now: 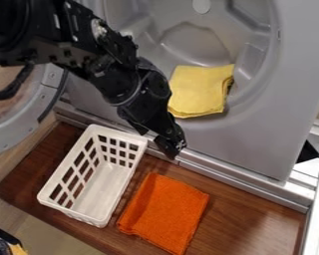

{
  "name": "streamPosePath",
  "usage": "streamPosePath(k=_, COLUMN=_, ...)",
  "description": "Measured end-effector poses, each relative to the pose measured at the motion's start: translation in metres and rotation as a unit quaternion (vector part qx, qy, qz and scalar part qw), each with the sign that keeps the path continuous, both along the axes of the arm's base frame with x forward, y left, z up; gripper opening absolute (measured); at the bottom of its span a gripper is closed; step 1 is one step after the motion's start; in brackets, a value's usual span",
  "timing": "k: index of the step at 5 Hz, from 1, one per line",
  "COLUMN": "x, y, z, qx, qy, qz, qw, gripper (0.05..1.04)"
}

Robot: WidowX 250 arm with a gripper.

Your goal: Move the white basket to the right side of the table

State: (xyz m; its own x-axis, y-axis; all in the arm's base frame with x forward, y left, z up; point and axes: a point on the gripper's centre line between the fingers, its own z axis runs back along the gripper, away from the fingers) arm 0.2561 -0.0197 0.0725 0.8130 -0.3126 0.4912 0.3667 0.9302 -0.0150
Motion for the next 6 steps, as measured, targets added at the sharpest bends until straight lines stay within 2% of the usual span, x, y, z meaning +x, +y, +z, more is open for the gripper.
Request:
streamPosePath(k=1, x=-0.003, y=0.000, z=-0.006, qx=-0.001, qy=0.011, qz=0.002, qw=0.9999, gripper=0.999)
streamPosePath(k=2, x=-0.012, y=0.021, z=-0.022, qx=0.005, qy=0.039, qz=0.043, qw=0.9983, gripper=0.999)
streamPosePath(k=3, x=-0.023, y=0.031, z=-0.042, qx=0.011, qy=0.076, qz=0.064, qw=0.9950, gripper=0.999)
streamPosePath(k=5, x=-0.030, y=0.033, z=-0.076, qx=0.019, qy=0.130, qz=0.093, qw=0.9870, gripper=0.999)
streamPosePath(k=6, x=-0.028, y=0.035, z=-0.092, qx=0.032, qy=0.151, qz=0.116, qw=0.9812, gripper=0.999)
